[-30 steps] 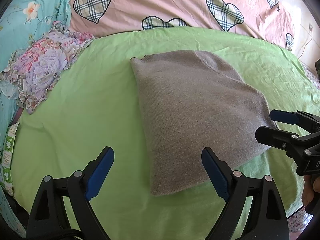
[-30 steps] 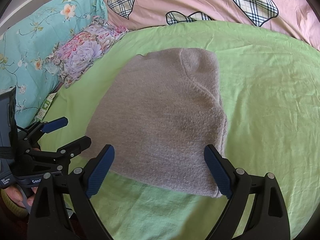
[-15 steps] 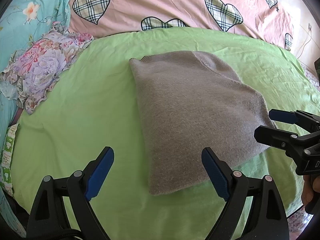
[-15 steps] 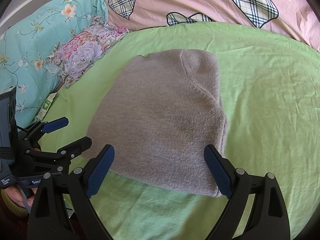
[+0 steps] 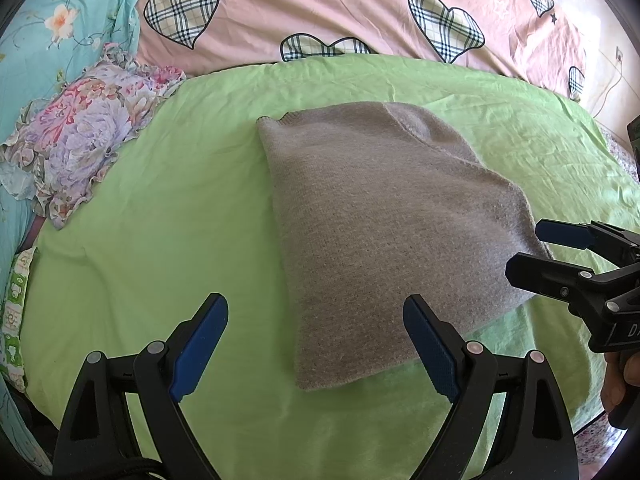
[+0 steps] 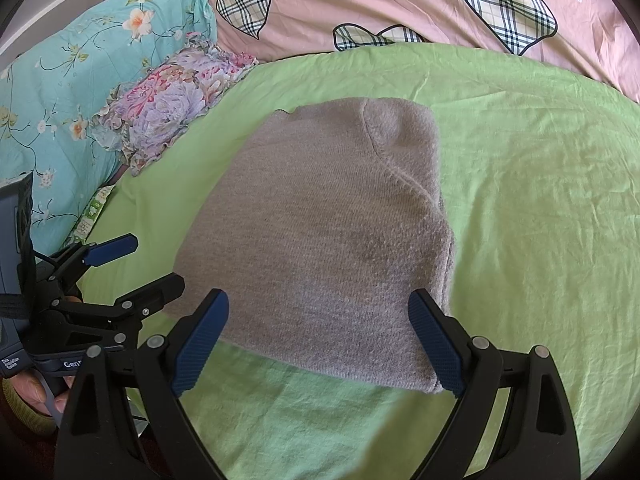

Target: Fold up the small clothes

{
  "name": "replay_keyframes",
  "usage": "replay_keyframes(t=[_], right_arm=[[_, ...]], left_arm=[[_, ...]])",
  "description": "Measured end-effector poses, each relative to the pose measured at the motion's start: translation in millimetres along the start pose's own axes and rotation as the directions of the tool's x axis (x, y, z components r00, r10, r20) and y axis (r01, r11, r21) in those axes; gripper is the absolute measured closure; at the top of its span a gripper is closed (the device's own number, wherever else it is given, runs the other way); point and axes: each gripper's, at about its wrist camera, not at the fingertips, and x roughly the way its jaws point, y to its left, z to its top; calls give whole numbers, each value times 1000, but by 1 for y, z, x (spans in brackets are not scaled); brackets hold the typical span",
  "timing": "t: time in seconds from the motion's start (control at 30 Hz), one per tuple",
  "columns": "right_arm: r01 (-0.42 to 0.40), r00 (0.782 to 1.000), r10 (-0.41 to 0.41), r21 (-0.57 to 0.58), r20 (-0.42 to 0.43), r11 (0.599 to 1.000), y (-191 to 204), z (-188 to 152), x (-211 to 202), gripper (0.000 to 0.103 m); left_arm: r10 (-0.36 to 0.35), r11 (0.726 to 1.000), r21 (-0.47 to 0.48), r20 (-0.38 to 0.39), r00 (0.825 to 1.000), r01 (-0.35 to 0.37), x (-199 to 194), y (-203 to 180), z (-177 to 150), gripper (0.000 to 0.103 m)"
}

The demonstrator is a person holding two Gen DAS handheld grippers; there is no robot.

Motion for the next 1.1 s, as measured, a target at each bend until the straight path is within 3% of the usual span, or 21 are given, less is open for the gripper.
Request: replay_keyframes(t=[1.1], right_arm=[[2, 1000, -2, 6, 10, 1000, 6, 0, -6, 12]], left_arm=[[-16, 1000, 3, 9, 1000, 16, -7, -1, 3, 13]])
